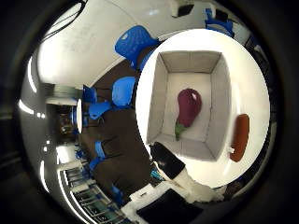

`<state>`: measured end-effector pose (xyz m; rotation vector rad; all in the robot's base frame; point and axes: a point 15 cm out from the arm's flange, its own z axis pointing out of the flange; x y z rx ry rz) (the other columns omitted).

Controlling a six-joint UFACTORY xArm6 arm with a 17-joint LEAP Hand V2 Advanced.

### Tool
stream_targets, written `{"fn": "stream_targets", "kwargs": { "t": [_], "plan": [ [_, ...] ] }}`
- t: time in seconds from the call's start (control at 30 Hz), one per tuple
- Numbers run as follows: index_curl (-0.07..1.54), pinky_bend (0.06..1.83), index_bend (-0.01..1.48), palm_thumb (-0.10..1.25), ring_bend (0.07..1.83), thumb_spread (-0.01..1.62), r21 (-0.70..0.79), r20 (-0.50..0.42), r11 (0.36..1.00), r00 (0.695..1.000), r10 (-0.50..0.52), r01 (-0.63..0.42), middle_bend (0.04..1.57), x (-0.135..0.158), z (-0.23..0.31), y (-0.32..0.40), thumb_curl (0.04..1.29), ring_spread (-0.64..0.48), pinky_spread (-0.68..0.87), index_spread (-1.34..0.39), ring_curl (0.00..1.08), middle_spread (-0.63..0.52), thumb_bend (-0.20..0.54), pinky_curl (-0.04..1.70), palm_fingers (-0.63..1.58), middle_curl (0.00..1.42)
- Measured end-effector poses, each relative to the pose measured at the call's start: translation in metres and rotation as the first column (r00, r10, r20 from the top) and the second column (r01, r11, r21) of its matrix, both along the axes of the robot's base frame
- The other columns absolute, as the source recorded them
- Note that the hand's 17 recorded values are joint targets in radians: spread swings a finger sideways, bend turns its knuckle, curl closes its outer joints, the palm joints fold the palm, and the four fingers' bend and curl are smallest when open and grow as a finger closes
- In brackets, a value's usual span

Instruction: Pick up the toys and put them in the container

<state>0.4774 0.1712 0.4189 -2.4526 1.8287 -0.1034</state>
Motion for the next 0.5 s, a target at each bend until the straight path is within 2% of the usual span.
{"fn": "stream_targets", "kwargs": {
  "t": [0.07, 0.3, 0.5],
  "plan": [
    [0.35, 0.57, 0.15, 0.49, 0.45, 1.06, -0.007, -0.011, 1.0, 1.0, 0.015, -0.015, 0.24, -0.002, -0.001, -0.006, 0.29, 0.23, 0.47, -0.43, 0.27, 0.09, -0.028, 0.45, -0.03, 0.4],
    [0.28, 0.47, 0.15, 0.49, 0.34, 1.04, -0.044, -0.078, 0.991, 0.99, 0.12, -0.124, 0.19, -0.015, 0.002, -0.053, 0.29, 0.23, 0.43, -0.4, 0.24, 0.11, -0.022, 0.38, -0.04, 0.36],
    [0.25, 0.45, 0.15, 0.57, 0.3, 1.02, -0.056, -0.118, 0.955, 0.951, 0.285, -0.293, 0.18, -0.031, 0.017, -0.108, 0.3, 0.24, 0.41, -0.39, 0.24, 0.11, -0.016, 0.35, -0.04, 0.32]
  ]
}}
